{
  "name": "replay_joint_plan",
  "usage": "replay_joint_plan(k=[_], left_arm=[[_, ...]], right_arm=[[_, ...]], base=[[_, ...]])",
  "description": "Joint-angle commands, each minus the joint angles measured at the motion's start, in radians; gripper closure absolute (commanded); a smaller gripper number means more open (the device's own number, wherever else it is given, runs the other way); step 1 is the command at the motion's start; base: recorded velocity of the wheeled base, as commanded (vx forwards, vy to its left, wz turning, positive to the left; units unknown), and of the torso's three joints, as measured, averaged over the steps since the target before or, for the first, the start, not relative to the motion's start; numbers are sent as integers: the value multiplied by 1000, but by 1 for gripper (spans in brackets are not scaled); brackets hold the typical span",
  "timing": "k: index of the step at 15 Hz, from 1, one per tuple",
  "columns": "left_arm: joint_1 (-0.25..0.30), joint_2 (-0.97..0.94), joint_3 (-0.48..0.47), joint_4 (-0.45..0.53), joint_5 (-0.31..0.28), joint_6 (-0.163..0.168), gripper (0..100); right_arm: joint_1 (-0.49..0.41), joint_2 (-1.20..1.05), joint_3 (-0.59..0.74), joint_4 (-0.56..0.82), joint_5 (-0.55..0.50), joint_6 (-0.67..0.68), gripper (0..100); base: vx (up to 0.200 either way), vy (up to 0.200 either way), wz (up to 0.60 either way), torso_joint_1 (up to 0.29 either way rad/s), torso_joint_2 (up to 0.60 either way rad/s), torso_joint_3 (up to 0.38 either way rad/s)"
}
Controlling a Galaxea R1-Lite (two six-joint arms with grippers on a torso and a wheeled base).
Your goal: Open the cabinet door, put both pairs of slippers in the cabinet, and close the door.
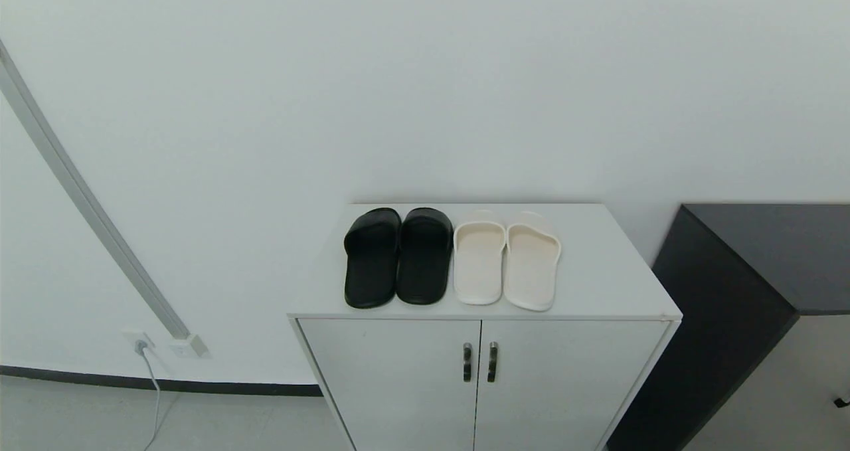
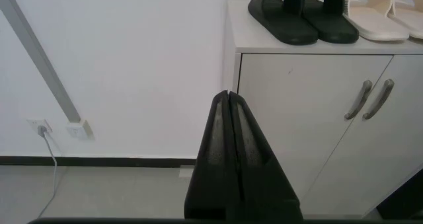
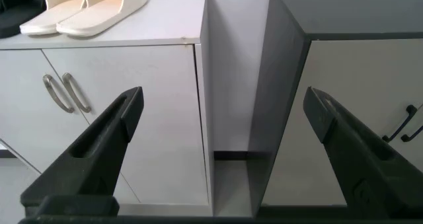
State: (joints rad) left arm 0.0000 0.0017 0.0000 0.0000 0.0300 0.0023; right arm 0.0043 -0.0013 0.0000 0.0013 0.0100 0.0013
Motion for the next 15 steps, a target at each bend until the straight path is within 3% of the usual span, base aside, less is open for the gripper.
replay_joint_plan(k=[1,11,13,14,15], left_arm=[[0,0,0,0,-9,1,100],[0,0,0,0,-9,-2,100],[0,0,0,0,-9,-2,100],[0,0,0,0,-9,-2,100],[0,0,0,0,-9,-2,100]], right_arm=[[0,1,0,0,1,-1,0],[-1,1,0,-4,-15,22,0],[-1,55,-209,-17,-35,77,0],[5,202,-291,63,-18,92,0],[14,271,-282,69,1,78,0]], base=[[0,0,0,0,0,0],[0,0,0,0,0,0],[0,0,0,0,0,0],[0,0,0,0,0,0],[0,0,0,0,0,0]])
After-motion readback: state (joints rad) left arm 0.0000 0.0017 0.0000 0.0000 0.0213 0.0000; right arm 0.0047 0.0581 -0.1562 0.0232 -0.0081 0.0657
